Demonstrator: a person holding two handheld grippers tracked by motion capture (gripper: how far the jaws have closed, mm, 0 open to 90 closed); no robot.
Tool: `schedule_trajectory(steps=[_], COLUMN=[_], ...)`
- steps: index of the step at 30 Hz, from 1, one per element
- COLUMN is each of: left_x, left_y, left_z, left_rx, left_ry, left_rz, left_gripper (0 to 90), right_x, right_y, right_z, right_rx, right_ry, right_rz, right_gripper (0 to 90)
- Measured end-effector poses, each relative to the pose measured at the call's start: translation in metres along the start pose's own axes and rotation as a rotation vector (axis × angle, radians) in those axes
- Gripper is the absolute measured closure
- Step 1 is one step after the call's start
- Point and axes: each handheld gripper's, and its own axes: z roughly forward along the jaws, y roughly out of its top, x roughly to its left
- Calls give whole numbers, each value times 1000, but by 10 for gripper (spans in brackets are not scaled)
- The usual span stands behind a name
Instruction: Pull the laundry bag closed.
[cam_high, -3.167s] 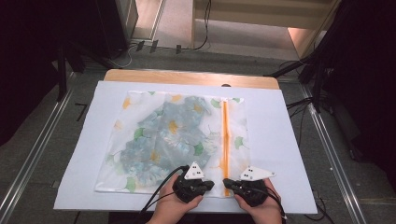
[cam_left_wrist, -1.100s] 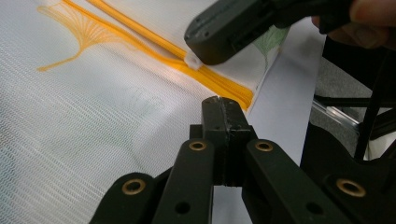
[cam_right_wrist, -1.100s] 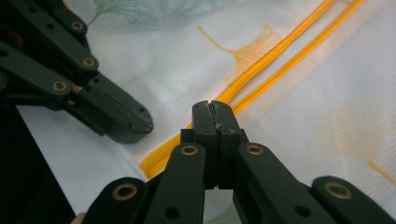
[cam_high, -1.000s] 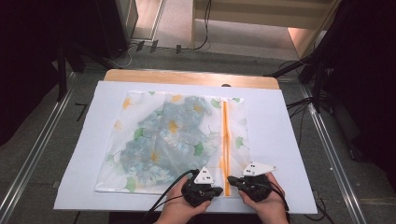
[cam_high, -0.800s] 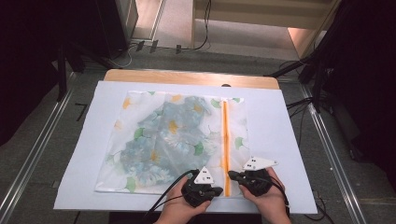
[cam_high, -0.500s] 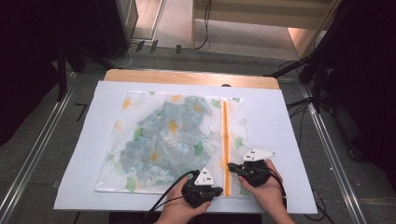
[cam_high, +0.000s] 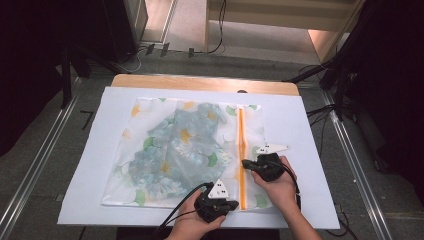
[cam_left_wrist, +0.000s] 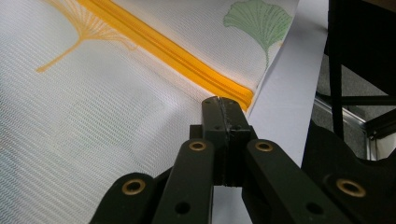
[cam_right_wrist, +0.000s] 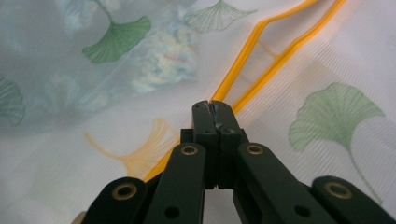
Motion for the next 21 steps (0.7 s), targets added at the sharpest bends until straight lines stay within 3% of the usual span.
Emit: schedule_trajectory(steps=[5,14,21], left_x=[1,2,1], left_y=[1,1,0], left_z=[0,0,0], left_rx=[8,7,4], left_ry=[-2,-9,-4], left_rz=[-1,-3,-2], left_gripper=[900,900,900], right_x=[-8,-12,-22], right_y=[10,27,37], right_z=[2,5,11], right_rx=[-4,7,-2], right_ry=[-12,-40,-54], right_rz=[23,-12,21], right_gripper=[900,900,900])
